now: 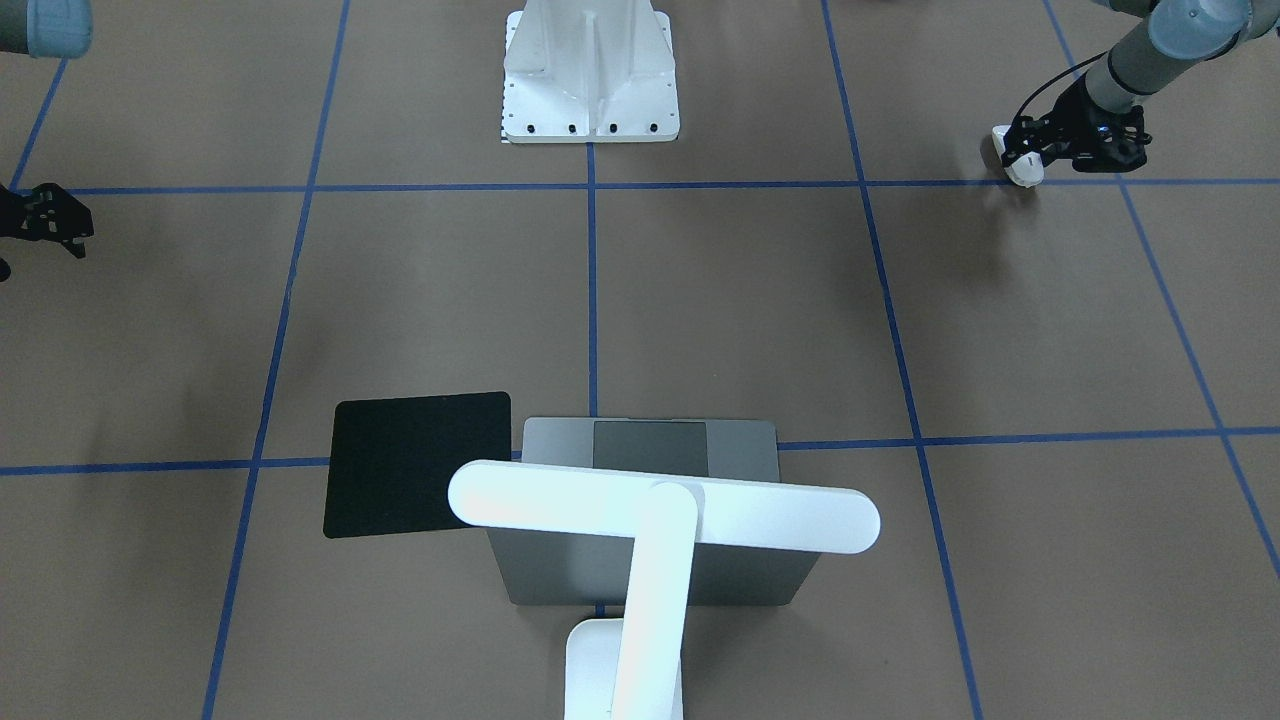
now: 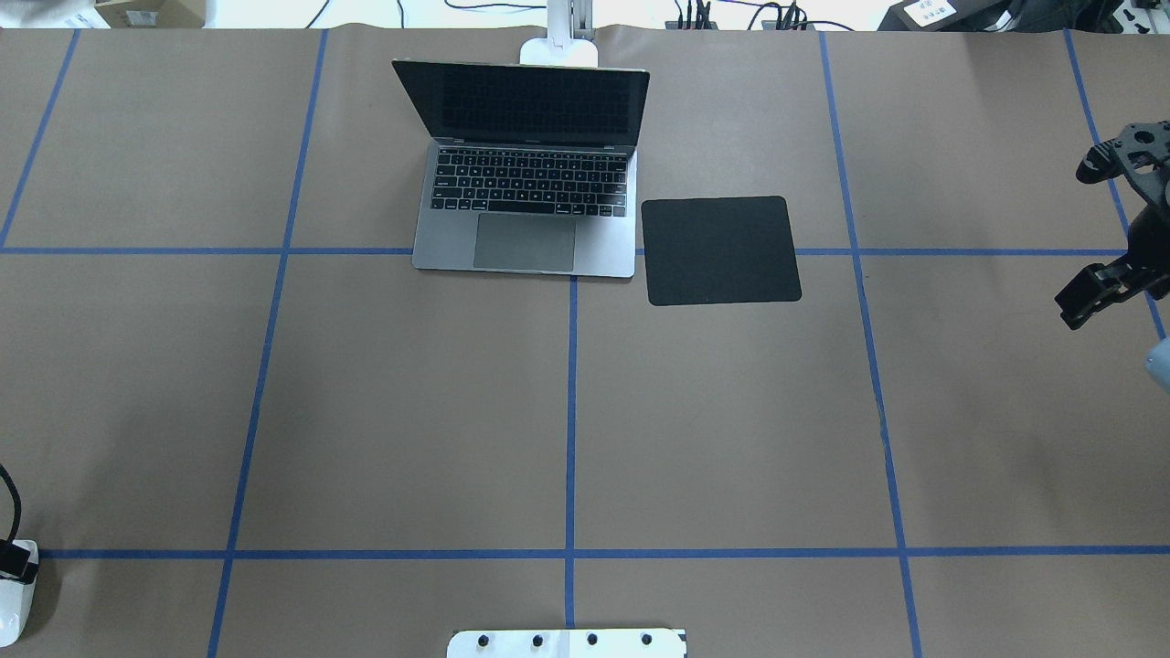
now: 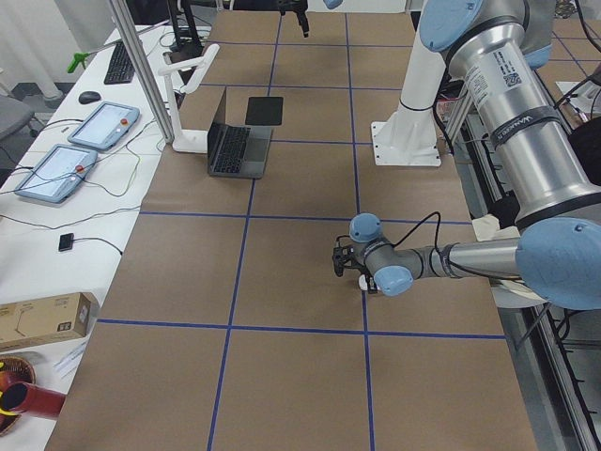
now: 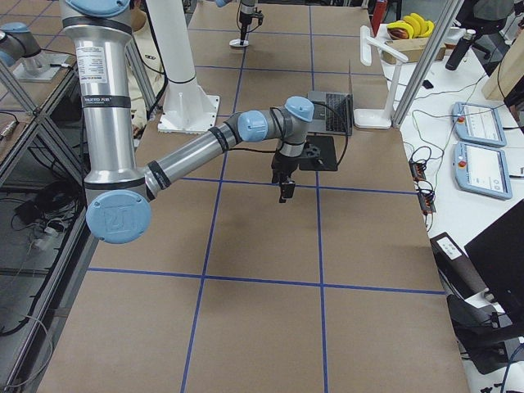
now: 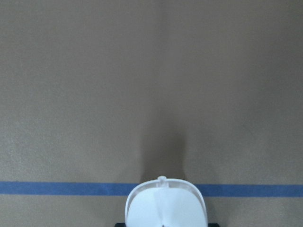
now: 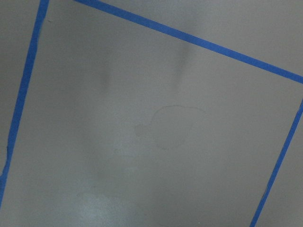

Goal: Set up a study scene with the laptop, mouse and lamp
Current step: 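Grasp the white mouse with the left gripper, then carry the white mouse with the left gripper toward the mouse pad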

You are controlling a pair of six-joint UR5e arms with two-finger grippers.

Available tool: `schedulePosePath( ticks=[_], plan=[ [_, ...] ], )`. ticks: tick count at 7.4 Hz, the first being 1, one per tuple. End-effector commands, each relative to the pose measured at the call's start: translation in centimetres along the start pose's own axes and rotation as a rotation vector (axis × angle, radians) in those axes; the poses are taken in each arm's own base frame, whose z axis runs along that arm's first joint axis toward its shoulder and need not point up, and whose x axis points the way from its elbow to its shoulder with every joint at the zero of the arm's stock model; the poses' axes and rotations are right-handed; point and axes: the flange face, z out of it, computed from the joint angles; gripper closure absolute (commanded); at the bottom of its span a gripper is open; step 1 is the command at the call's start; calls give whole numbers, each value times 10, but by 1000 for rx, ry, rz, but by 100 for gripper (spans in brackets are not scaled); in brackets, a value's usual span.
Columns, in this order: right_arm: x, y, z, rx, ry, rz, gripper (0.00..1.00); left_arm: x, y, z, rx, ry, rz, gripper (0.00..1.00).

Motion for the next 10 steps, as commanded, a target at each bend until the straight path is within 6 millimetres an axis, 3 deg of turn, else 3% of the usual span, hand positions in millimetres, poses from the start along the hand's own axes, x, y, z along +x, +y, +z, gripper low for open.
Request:
schedulePosePath(
  ticks=[1,3,4,5,7,10],
  plan=[
    [0,0,1,-1,0,1,0,27,-4,-15,22,52,26,54],
    [1,1,2,-8,0,5,0,82,-29,-23,62,150,63,57],
    [1,1,2,-12,-13,9,0,113,-54,-35,116,205,56,59],
    [1,2,2,-18,-25,15,0,146,-78,-47,162,263,35,59],
    [1,2,5,-24,-28,15,0,232,-123,-79,221,367,-9,59],
    [9,3,3,-19,-23,36,0,324,-160,-119,281,427,-42,59]
  ],
)
